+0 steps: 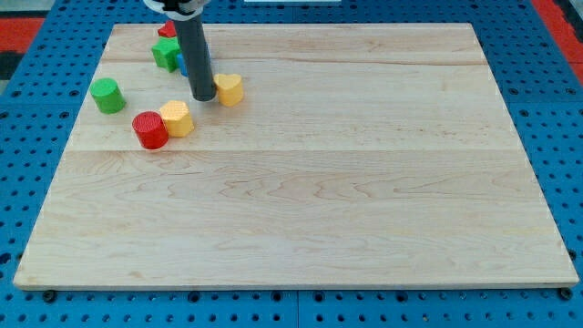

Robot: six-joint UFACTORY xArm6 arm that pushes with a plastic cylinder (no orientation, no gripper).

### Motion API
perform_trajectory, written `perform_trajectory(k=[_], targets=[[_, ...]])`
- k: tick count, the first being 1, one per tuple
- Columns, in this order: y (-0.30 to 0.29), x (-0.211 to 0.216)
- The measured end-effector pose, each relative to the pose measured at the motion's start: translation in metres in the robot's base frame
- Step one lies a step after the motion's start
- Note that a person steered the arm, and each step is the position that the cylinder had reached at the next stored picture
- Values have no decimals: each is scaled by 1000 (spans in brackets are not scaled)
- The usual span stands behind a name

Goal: Place the yellow heart to the right of the blue blocks

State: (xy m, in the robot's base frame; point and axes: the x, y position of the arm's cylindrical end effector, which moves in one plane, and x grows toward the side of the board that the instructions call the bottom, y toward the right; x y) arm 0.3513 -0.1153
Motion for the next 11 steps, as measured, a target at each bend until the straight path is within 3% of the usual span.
perform_trajectory(k=[1,5,8,10,11], targets=[[21,15],[107,-20],[36,-62],[66,-66],[51,-81]])
